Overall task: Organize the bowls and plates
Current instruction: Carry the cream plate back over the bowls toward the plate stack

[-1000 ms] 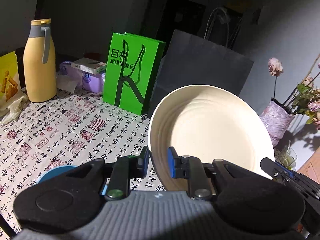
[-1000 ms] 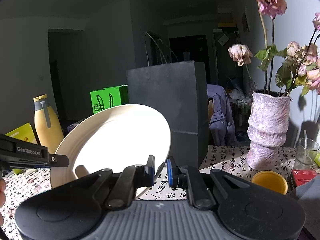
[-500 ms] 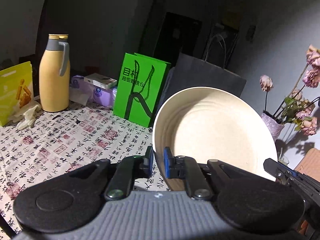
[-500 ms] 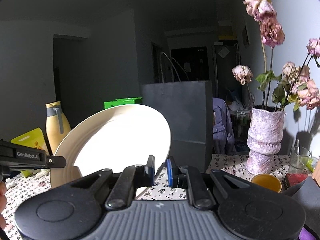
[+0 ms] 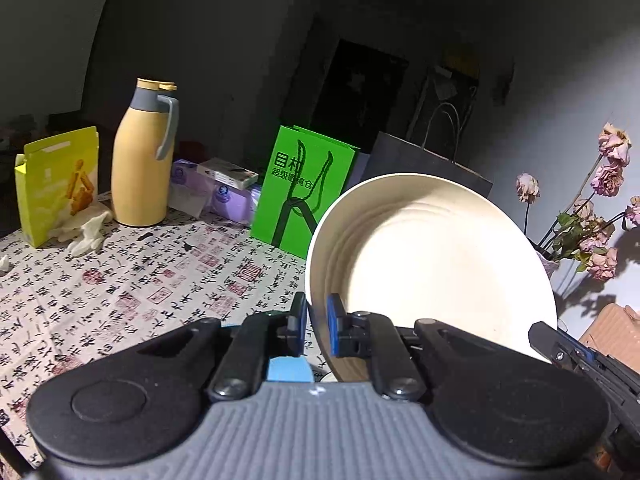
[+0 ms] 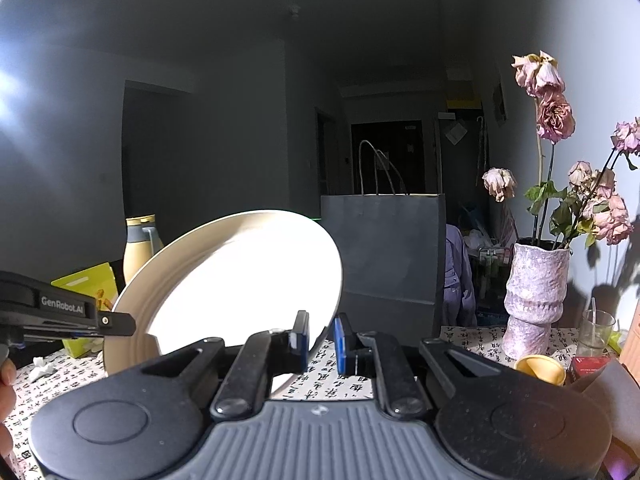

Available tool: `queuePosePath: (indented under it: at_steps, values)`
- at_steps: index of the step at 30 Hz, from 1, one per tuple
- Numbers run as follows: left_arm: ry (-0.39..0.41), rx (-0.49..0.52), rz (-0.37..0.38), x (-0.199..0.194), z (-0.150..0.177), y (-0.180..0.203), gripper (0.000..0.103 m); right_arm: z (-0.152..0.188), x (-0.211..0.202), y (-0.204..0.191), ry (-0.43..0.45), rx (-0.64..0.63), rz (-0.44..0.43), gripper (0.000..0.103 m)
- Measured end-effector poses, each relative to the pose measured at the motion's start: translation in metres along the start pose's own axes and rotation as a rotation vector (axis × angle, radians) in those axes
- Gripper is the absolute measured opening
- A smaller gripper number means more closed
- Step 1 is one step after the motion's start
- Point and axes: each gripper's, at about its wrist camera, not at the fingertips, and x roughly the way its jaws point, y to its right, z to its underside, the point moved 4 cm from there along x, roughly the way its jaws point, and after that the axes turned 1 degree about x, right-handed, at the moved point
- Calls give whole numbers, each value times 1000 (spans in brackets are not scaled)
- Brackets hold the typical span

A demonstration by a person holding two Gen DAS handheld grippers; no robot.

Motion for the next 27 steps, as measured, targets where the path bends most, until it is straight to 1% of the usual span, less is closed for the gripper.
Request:
queuePosePath:
  at_steps: [16, 27]
  values:
    - [9, 0, 4, -48, 20, -33, 11, 20, -42, -41, -13, -2, 7, 12]
    - [-15, 15, 12, -69, 49, -47, 11, 49, -68, -56, -53, 19, 26, 13]
